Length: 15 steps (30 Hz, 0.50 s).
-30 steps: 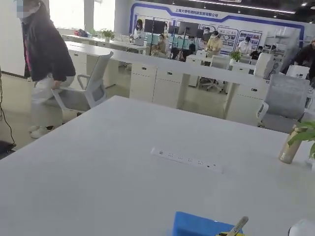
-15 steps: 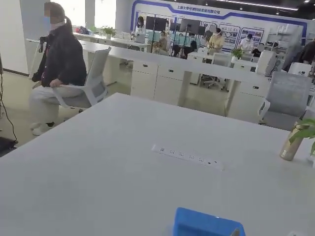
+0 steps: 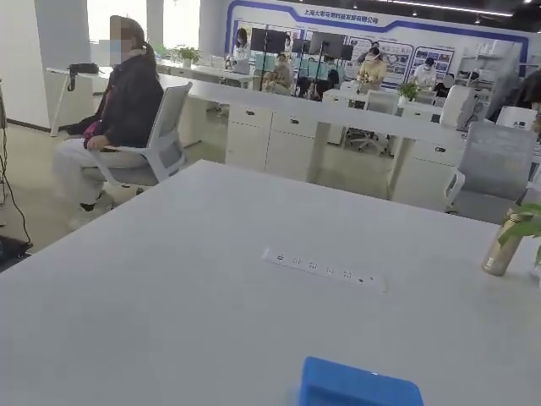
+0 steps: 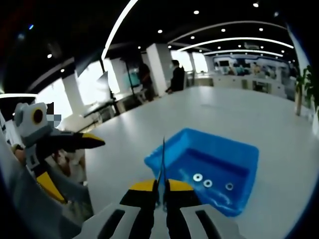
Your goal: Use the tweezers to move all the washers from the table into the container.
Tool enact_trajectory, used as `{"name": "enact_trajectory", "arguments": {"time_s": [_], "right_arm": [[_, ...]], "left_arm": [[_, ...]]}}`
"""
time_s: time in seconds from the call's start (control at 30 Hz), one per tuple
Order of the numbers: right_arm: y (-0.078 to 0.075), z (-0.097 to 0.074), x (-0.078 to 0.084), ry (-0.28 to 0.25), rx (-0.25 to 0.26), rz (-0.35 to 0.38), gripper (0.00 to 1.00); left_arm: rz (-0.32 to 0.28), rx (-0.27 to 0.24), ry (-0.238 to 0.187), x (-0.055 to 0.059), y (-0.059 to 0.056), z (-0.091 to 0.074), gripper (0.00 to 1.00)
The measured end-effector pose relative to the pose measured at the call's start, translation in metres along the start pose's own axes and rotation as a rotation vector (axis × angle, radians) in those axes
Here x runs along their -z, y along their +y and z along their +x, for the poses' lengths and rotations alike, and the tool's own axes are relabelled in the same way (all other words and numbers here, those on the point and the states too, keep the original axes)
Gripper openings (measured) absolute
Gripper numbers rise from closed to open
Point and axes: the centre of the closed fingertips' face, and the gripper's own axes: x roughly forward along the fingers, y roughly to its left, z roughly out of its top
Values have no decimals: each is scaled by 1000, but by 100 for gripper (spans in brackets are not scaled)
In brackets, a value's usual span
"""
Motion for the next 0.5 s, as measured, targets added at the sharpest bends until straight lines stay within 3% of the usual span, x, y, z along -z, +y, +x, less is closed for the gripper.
{"name": "enact_trajectory", "arguments": {"time_s": [0.5], "right_arm": [[2,6,9,41,5,-41,4]], "left_arm": [[-1,-2,5,1,1,0,83]]}}
